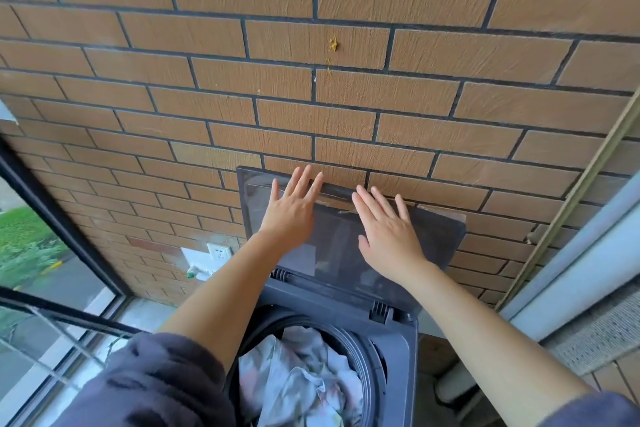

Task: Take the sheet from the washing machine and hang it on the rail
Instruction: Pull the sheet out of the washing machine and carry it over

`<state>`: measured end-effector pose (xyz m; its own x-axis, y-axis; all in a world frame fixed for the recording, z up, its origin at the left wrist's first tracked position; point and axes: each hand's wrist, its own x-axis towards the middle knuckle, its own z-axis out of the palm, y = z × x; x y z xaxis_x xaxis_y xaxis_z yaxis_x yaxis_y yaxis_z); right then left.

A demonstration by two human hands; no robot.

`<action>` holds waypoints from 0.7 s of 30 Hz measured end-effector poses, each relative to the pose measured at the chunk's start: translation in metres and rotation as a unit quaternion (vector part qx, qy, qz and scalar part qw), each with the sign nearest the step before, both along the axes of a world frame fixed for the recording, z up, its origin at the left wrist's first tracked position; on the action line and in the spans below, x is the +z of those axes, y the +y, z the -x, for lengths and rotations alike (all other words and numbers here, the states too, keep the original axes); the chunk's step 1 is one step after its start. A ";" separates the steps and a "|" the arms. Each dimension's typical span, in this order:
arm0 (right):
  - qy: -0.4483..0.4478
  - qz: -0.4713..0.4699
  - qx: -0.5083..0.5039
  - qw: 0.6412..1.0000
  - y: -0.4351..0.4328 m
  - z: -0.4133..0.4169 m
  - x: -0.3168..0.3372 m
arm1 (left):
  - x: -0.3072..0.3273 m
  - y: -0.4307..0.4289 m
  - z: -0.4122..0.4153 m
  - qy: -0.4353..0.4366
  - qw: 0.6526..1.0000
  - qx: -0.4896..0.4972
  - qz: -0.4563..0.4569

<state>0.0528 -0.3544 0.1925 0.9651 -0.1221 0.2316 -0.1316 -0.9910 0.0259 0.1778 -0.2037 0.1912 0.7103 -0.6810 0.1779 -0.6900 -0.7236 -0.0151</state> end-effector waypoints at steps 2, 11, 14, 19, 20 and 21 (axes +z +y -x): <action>0.000 -0.005 0.001 1.000 -0.004 -0.004 0.000 | -0.001 -0.005 -0.002 0.005 1.000 0.007 0.001; -0.027 -0.016 0.028 0.999 -0.012 -0.001 -0.003 | -0.003 -0.005 0.001 -0.008 1.000 0.013 0.003; -0.038 -0.011 0.049 0.998 -0.013 0.006 -0.004 | -0.006 0.001 0.007 -0.013 1.000 0.014 0.008; -0.049 0.020 0.042 0.998 -0.007 0.018 -0.008 | -0.007 0.012 0.017 -0.013 1.000 0.011 0.008; -0.049 0.024 0.036 0.998 -0.006 0.020 -0.009 | -0.007 0.014 0.019 -0.012 1.000 0.011 0.008; -0.050 0.026 0.029 0.998 -0.004 0.022 -0.010 | -0.008 0.016 0.021 -0.011 1.000 0.010 0.010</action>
